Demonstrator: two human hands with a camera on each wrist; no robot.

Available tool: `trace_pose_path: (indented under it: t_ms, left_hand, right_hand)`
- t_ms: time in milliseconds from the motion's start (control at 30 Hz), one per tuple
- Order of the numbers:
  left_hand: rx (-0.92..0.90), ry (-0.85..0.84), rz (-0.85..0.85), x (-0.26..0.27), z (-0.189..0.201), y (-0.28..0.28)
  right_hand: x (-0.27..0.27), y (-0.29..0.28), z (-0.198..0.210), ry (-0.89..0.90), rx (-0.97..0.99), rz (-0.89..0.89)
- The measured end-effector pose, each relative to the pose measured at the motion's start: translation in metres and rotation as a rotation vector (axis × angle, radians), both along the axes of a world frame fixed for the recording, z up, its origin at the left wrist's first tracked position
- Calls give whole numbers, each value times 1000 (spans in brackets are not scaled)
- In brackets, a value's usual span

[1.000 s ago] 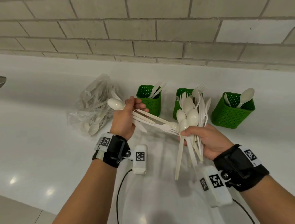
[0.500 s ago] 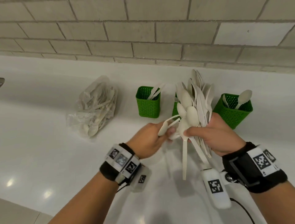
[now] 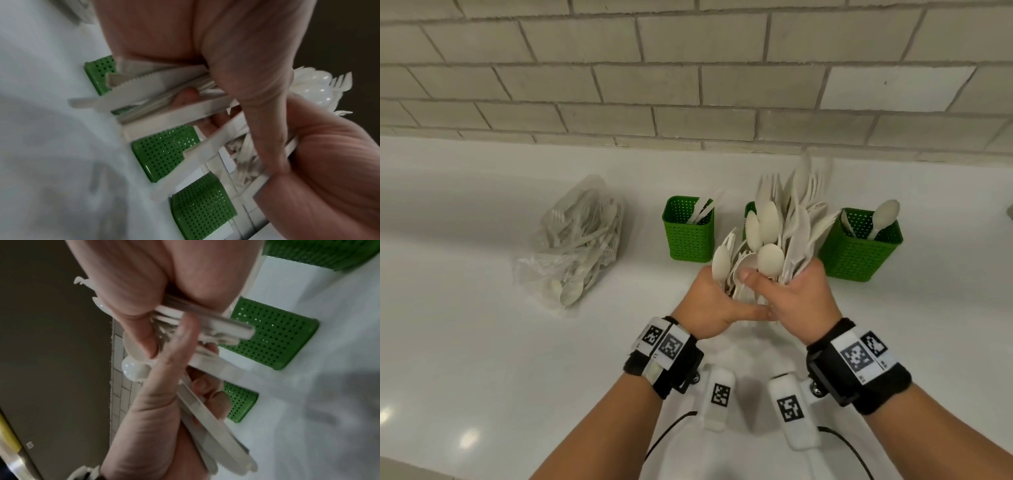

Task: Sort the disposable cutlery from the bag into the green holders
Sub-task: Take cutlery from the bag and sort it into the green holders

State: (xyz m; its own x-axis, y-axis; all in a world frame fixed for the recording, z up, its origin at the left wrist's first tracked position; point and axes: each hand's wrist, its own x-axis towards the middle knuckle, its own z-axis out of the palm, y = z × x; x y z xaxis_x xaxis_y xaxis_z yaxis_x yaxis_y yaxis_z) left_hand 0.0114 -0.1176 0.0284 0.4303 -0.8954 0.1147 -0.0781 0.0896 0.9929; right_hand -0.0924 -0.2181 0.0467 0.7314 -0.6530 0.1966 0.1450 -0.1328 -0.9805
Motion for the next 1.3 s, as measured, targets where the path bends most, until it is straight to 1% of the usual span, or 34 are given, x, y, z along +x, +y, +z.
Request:
trace_pose_path:
  t_ms: [100, 200, 267, 367, 433, 500, 700, 767, 867, 933, 1067, 1167, 1233, 1300]
  left_hand:
    - [9, 35, 1, 1, -6, 4]
    - [28, 4, 23, -1, -6, 4]
    - [32, -14, 36, -1, -9, 4]
    - [14, -30, 64, 1, -15, 5]
    - [40, -36, 77, 2, -18, 5]
    - [66, -1, 81, 4, -22, 6]
    - [86, 21, 90, 4, -38, 3]
    - [83, 22, 104, 4, -39, 5]
    - [4, 4, 58, 5, -35, 6]
    - [-18, 10, 55, 6, -35, 6]
    - [47, -22, 71, -2, -33, 5]
    - [26, -8, 85, -2, -38, 5]
    - [25, -4, 78, 0, -37, 4]
    - [-21, 0, 111, 3, -38, -3]
  right_hand:
    - [-2, 3, -2, -72, 12, 75]
    - [3, 5, -9, -125, 47, 102]
    - [5, 4, -14, -124, 82, 117]
    - [4, 2, -19, -100, 99, 143]
    - [4, 1, -22, -86, 119, 162]
    - [4, -1, -29, -68, 139, 187]
    - [-4, 6, -40, 72, 208, 260]
    - [-4, 7, -42, 122, 163, 259]
    - [-5, 6, -40, 177, 65, 302]
    - [-3, 4, -42, 198, 54, 334]
    - [-1, -1, -50, 238, 9, 458]
    - [2, -2, -49, 216, 57, 474]
    - [8, 2, -45, 225, 132, 451]
    - [12, 2, -39, 234, 165, 475]
